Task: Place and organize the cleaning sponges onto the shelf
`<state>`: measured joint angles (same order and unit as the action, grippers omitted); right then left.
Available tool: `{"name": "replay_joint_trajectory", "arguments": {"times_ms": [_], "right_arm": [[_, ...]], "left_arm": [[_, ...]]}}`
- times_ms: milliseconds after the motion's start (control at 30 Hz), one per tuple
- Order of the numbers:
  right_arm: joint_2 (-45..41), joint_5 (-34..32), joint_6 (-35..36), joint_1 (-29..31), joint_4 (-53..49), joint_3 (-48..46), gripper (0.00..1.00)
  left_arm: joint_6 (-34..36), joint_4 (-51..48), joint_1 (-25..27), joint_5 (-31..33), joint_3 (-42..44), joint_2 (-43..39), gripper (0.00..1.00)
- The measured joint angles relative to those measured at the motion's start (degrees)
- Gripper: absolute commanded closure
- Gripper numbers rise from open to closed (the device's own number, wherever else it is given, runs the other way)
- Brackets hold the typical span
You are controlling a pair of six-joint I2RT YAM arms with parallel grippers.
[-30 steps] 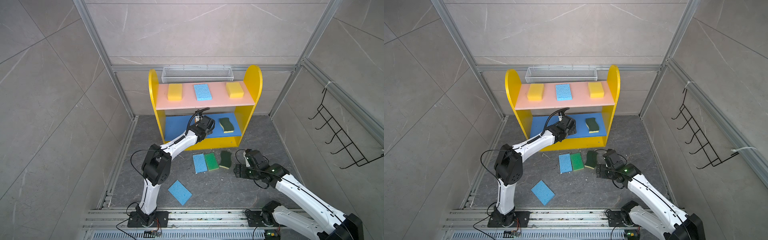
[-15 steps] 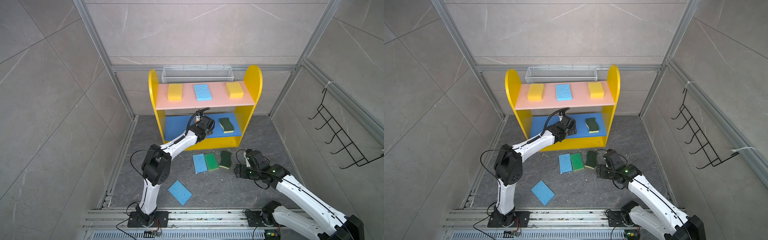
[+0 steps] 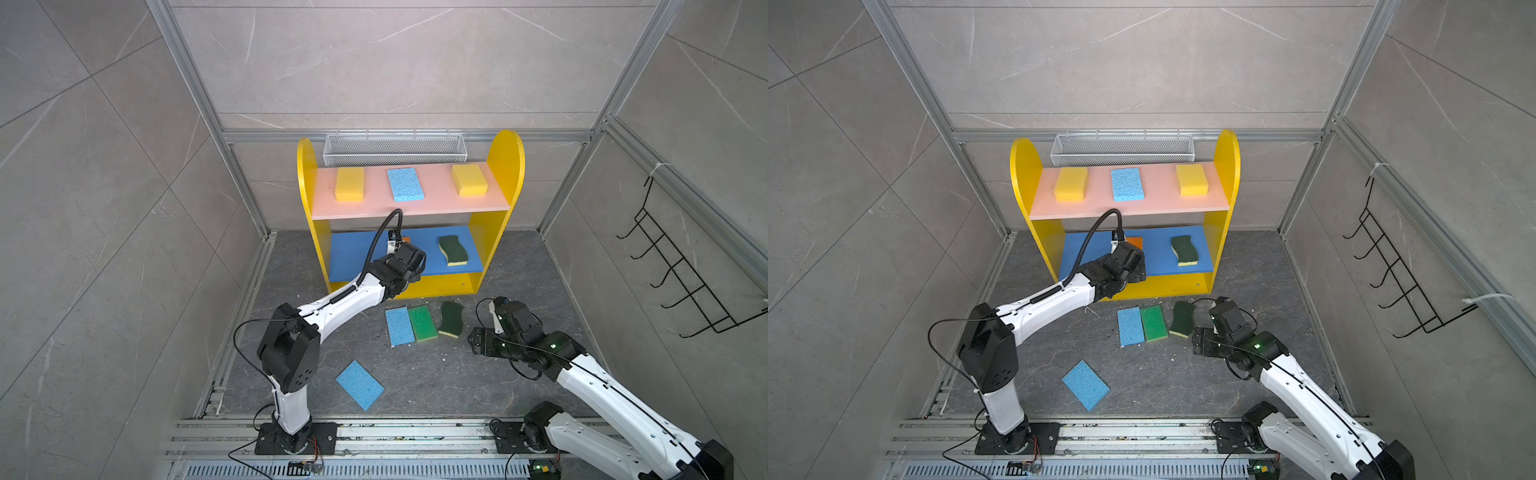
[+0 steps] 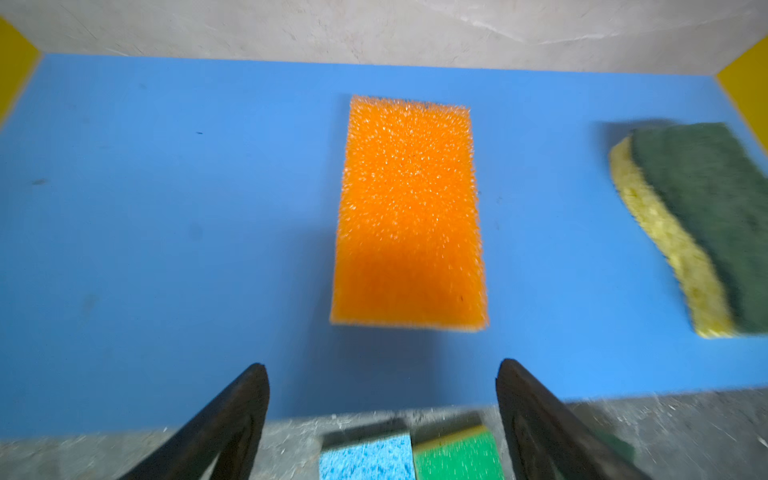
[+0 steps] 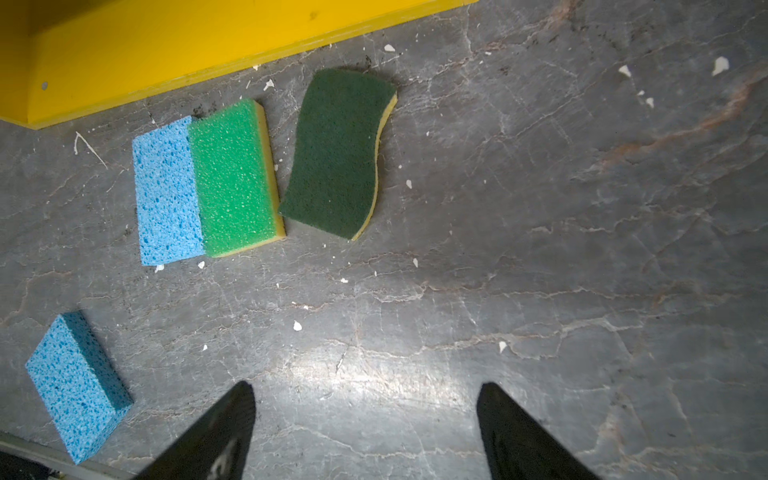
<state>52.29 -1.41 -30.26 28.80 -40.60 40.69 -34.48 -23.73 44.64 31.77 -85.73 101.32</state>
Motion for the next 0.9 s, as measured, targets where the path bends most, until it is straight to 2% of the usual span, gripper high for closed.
{"name": "replay_joint_trajectory", "arguments": {"times_ms": [167,333,400,533,700,900], "right_arm": [[2.23,-0.13,-0.17,2.64,1.66,0.02,0.15],[5.95,-2.73,-1.03,8.74,3.13,0.74,0.15],[8.07,-3.76,-1.68,11.23,3.82,1.66,0.16],[11.98,-4.92,-3.23,13.9,6.27,3.17,0.18],[15.06,-6.34,-4.57,15.04,8.13,4.66,0.18],[15.78,-7.8,-4.76,15.34,8.33,6.45,0.18]], "left_arm": [[-0.04,0.04,1.09,1.18,6.95,-9.94,0.11],[-0.92,-0.17,1.07,1.31,14.62,-18.47,0.12],[-1.4,-0.48,1.07,1.38,17.94,-21.7,0.15],[-1.79,-1.6,1.07,1.44,22.51,-26.58,0.27],[-1.99,-0.61,1.07,2.6,24.04,-27.98,0.45],[-1.99,2.8,-0.74,2.25,22.53,-21.77,0.47]]}}
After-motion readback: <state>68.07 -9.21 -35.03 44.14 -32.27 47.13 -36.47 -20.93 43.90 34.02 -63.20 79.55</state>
